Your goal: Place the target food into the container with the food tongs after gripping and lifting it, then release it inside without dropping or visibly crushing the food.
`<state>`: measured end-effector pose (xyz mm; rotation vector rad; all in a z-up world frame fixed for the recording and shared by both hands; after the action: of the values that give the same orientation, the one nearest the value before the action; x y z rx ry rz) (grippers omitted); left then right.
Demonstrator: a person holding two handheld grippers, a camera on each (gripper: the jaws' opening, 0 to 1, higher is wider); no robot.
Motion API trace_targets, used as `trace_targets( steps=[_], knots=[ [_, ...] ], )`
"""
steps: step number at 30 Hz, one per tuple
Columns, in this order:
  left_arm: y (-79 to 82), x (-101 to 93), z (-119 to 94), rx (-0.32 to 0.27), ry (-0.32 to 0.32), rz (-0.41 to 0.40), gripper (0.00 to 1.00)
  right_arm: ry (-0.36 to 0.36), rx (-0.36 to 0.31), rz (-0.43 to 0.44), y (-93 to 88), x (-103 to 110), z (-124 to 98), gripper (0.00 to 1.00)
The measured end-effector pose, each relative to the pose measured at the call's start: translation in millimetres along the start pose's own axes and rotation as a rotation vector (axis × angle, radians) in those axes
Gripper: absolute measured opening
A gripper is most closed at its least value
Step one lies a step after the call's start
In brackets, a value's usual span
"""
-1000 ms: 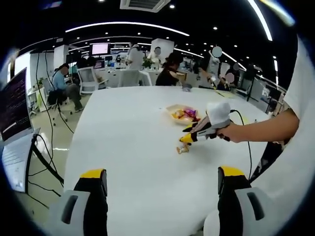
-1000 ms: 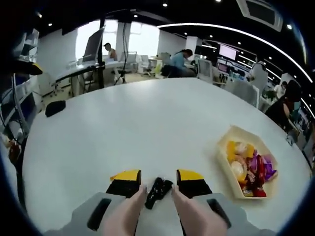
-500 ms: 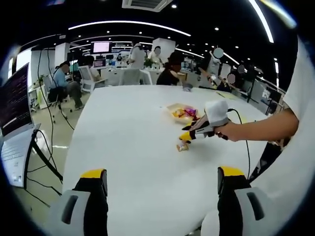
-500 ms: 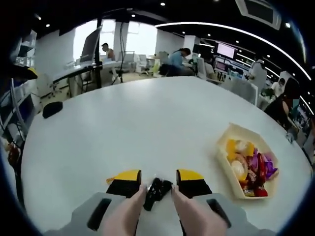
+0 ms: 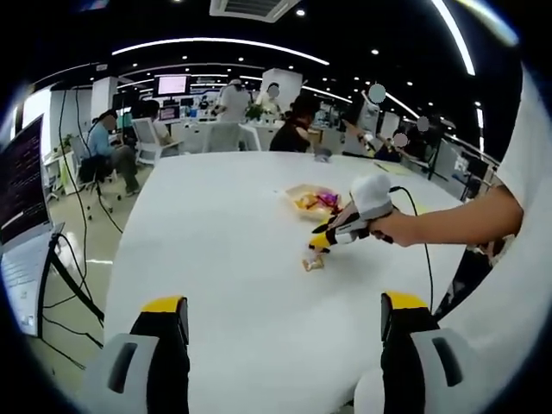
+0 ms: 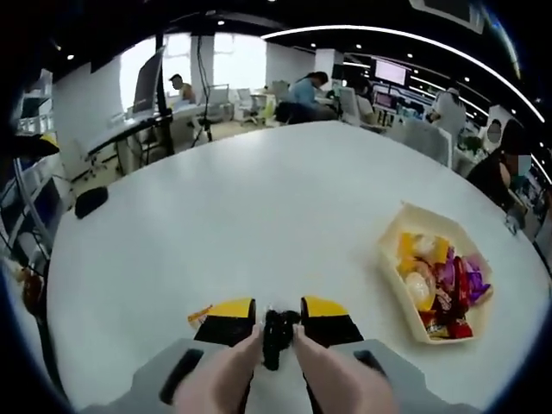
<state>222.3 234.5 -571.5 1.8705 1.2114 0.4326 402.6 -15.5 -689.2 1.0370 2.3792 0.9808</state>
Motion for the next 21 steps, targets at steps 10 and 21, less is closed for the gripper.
trace_targets(
  steps=[10, 21],
  knots=[
    [6.4, -16.2, 9.8, -0.005, -0.038, 0.025, 0.92, -0.005, -0.049, 0.054, 8.2, -10.2, -39.2, 0.2],
    [26.1, -50.6, 41.6, -0.031, -0.149, 0.078, 0.92, -0.071, -0.095, 0.081, -7.1, -29.0, -105.2, 0.2]
  ],
)
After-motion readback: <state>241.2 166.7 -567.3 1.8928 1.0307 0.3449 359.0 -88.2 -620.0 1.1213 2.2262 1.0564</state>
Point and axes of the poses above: the point that each gripper's makers call its tool centre point, and the gripper's own axes: z roughly forward along the fingers, x roughly to its left, y roughly out of its top, the point moved 6 cm from there along -z, roughly backward along the fingers, and after that the axes turned 5 degrees about x, right-handed, at the moved point
